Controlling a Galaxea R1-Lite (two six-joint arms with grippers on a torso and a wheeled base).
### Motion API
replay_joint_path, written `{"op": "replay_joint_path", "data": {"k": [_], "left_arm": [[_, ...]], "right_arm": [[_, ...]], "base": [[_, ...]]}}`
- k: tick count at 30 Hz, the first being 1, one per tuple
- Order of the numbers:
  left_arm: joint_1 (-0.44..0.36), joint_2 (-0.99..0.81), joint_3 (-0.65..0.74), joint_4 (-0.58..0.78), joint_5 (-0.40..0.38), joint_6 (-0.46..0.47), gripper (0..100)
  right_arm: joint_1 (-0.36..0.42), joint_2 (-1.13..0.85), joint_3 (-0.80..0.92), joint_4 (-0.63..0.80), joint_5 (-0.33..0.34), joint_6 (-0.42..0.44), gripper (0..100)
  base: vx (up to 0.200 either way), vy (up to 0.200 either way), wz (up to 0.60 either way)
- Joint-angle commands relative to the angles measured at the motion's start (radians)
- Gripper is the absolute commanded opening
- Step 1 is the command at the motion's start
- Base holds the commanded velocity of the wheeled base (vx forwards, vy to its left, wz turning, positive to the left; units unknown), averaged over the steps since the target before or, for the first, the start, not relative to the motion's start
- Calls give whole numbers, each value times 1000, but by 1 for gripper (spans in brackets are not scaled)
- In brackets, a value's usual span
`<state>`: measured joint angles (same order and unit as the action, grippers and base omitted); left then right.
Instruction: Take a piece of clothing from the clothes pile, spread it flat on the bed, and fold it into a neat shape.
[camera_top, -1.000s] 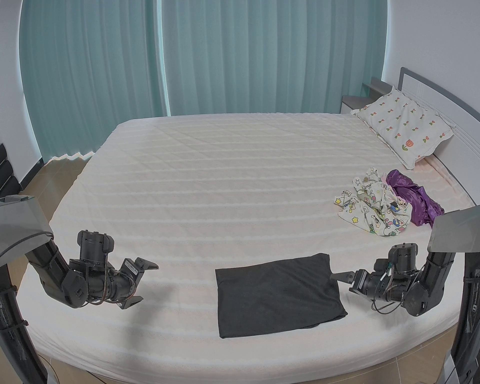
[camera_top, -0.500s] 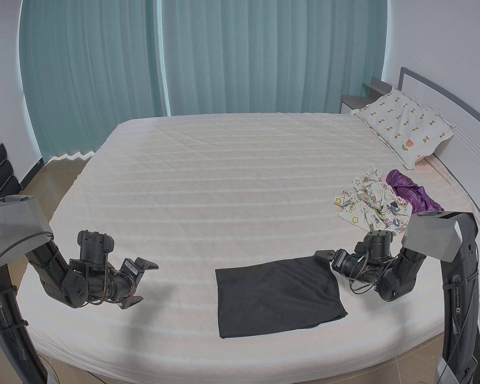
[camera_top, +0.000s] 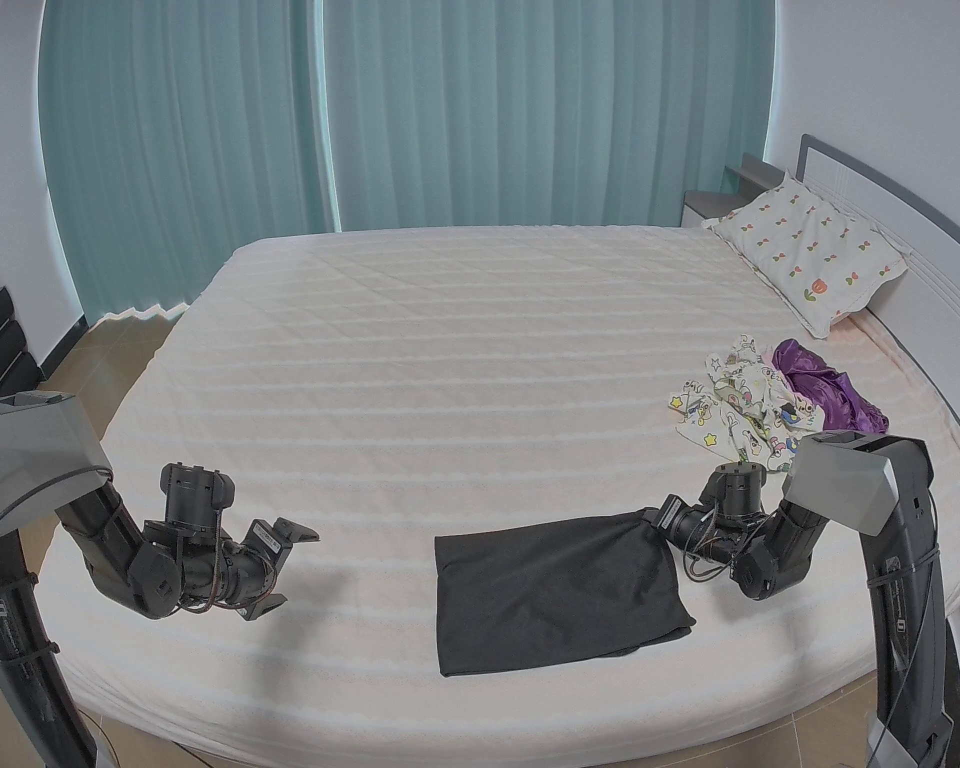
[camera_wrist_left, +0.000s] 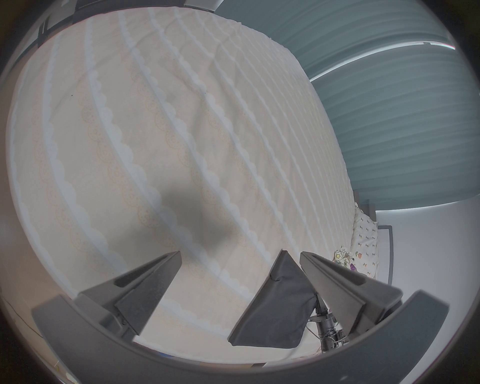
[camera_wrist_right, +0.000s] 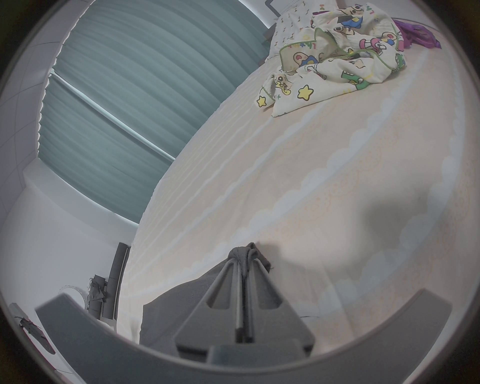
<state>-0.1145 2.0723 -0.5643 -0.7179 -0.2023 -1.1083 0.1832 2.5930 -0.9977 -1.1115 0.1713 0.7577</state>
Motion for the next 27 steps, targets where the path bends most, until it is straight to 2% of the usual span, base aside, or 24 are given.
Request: {"op": "replay_joint_path", "data": {"k": [1, 11, 12, 17, 21, 24, 25, 26, 27], "left_arm": [[-2, 5, 0, 0, 1, -1, 100], [-2, 3, -2, 0, -2, -1, 100], [-2, 3, -2, 0, -2, -1, 100], [-2, 3, -2, 2, -2, -1, 100], [-2, 3, -2, 2, -2, -1, 100], [-2, 5, -3, 2, -2, -1, 100], [-1, 3, -5, 2, -3, -2, 100], [-1, 3, -5, 2, -3, -4, 100], [-1, 2, -5, 2, -5, -7, 100]], "right_arm": [[-2, 7, -2, -2, -3, 2, 0], [-2, 13, -2, -25, -21, 26, 0], [-2, 12, -2, -25, -21, 26, 100], [-2, 6, 10, -28, -21, 26, 100], [-53, -51, 82, -44, -6, 15, 100], [-73, -82, 151, -70, 66, 3, 100], [-82, -83, 197, -105, 102, -26, 100], [-83, -82, 205, -114, 108, -37, 100], [-94, -73, 238, -146, 146, -97, 100]], "base": [[0, 0, 0], [0, 0, 0], [0, 0, 0], [0, 0, 0], [0, 0, 0], [0, 0, 0], [0, 0, 0], [0, 0, 0], [0, 0, 0]]}}
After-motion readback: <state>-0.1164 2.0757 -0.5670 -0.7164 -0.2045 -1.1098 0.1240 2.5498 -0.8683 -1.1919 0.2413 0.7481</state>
